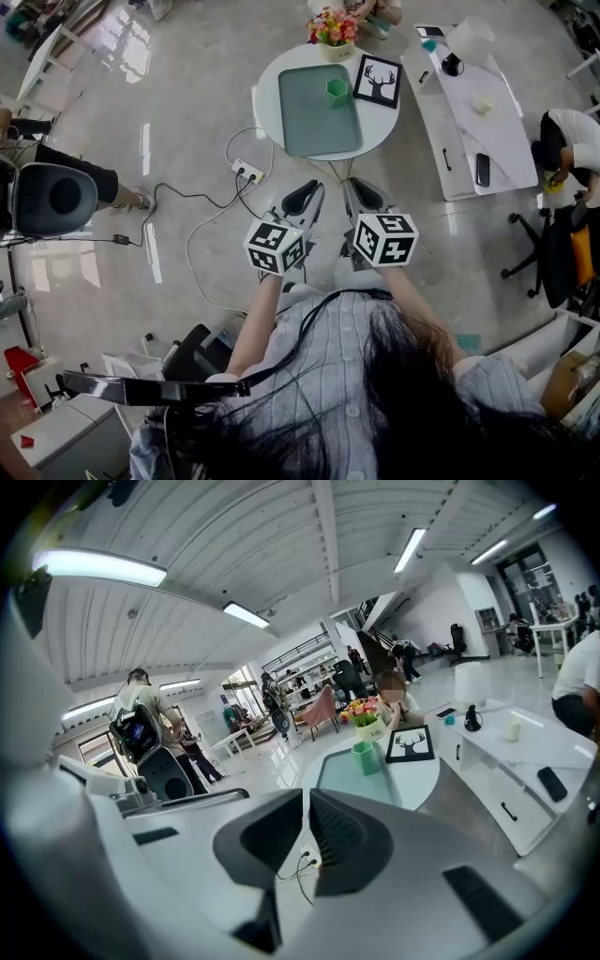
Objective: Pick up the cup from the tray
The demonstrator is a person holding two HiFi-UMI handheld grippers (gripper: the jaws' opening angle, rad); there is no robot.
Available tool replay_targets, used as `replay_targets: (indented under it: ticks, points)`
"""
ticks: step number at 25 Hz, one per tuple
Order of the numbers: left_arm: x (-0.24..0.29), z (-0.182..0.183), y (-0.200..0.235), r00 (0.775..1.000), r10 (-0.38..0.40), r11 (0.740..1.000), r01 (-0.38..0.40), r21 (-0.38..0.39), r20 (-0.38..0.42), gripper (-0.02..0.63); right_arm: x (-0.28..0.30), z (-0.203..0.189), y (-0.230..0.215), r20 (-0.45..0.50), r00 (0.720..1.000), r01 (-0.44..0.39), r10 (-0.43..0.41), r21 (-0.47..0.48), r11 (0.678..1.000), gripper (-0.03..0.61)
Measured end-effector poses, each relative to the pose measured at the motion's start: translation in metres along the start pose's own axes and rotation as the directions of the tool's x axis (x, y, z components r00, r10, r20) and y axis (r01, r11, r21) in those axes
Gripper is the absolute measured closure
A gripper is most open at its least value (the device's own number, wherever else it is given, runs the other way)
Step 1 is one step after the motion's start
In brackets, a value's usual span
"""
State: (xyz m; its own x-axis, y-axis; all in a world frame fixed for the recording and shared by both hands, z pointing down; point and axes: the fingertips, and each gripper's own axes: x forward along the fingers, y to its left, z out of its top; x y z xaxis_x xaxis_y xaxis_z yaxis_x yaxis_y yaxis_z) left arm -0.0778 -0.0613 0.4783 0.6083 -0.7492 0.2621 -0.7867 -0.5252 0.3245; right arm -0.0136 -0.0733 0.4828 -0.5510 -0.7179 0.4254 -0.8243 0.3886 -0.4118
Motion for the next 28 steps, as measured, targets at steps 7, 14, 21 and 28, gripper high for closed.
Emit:
replay_targets:
  ticks: [7, 14, 21, 28]
  points:
    - [0.054, 0.001, -0.020, 1.000, 0.015, 1.000, -0.014, 0.017, -0.028, 0.574, 0.003, 0.017, -0.053, -0.015, 0.999, -0.041, 0.041, -0.001, 0.999, 0.537]
    - [0.073, -0.005, -0.028, 0.998, 0.031, 0.999, -0.030, 0.017, -0.061, 0.574, 0.004, 0.020, -0.081, -0.025, 0.999, -0.043, 0.044, 0.026, 0.999, 0.537]
    - [0.091, 0.002, -0.017, 0.997, 0.048, 0.999, -0.047, 0.027, -0.065, 0.574, 0.011, 0.022, -0.094, -0.042, 0.998, -0.041, 0.043, 0.037, 0.998, 0.537]
    - [0.116, 0.006, 0.014, 0.996, 0.047, 0.999, -0.045, 0.030, -0.079, 0.557, 0.040, 0.033, -0.102, -0.054, 0.998, -0.037, 0.039, 0.031, 0.999, 0.537]
